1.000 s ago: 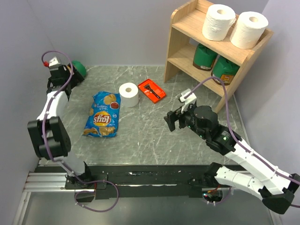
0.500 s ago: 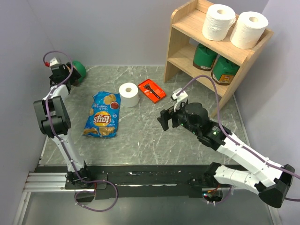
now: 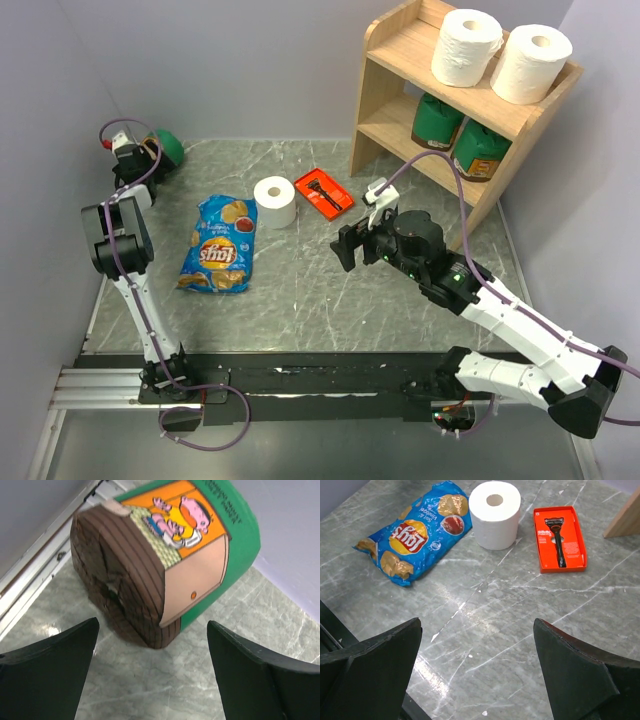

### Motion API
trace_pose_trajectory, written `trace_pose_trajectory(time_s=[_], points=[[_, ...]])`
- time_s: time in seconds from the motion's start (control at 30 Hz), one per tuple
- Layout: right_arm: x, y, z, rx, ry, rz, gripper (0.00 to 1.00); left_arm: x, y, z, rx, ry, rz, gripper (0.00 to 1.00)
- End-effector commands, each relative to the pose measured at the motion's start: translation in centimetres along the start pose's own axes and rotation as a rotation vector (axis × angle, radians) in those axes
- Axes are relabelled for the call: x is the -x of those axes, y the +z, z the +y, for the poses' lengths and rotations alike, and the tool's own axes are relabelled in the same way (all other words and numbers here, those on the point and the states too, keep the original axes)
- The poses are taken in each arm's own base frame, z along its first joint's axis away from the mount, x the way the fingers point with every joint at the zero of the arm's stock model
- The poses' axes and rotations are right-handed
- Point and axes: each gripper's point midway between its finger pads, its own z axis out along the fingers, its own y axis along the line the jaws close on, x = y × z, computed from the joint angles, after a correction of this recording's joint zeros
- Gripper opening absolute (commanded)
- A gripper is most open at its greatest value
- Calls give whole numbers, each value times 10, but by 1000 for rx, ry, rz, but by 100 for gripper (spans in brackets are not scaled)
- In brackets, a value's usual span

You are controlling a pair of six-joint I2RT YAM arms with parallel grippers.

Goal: Place and organize the paper towels onto the shelf

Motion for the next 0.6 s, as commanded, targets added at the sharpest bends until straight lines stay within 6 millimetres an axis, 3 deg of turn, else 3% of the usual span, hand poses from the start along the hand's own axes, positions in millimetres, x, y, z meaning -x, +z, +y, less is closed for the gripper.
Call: trace_pose_trajectory(time_s=[0.0,0.3,0.57], points=[[33,-3,2,-3,5,-92,100,46,7,-22,-87,1,-131,95],[43,-7,6,19,3,-115,100,46,12,-29,-148,7,-139,90],[41,-4,2,-2,-12,-99,100,41,20,-33,-185,-19,-146,83]])
